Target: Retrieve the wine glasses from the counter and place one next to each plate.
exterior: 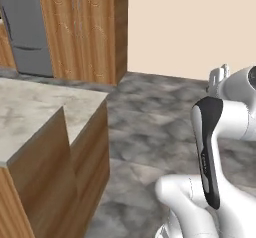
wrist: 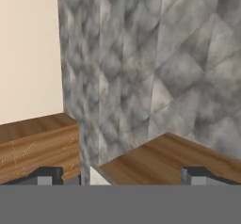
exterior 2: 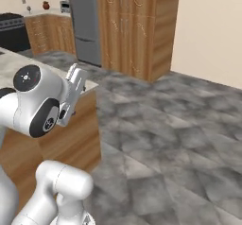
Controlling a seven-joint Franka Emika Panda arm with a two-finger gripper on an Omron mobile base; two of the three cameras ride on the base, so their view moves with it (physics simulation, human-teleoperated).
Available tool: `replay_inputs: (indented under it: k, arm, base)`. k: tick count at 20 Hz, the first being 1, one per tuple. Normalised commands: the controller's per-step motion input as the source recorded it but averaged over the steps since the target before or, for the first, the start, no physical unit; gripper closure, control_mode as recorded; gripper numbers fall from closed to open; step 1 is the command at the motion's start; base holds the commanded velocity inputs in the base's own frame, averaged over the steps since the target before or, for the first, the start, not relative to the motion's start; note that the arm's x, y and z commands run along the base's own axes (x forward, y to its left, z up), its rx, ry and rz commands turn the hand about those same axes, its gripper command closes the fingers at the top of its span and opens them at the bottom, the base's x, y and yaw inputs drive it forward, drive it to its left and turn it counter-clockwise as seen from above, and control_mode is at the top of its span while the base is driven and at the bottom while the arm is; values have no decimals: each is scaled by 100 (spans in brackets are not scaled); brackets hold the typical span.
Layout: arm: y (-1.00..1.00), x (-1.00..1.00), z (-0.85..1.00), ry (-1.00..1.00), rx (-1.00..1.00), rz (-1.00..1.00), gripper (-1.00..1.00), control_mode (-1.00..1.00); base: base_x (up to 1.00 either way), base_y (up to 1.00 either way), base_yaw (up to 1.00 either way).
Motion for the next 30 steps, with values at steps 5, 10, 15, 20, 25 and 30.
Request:
replay_inputs:
  k: [5,10,15,20,25,30]
  arm:
    - [0,0,0,0,0,0,-100,100]
    - [0,0,0,0,0,0,-100,100]
    - [0,0,0,0,0,0,-100,100]
    - [0,0,0,0,0,0,-100,100]
    - [0,0,0,0,0,0,-100,100]
    - [0,0,0,0,0,0,-100,100]
  base:
    - [100,-83,17]
    - [100,-77,22]
    - [100,-80,27]
    - [97,-59,50]
    - [89,-56,56]
    - [98,-70,50]
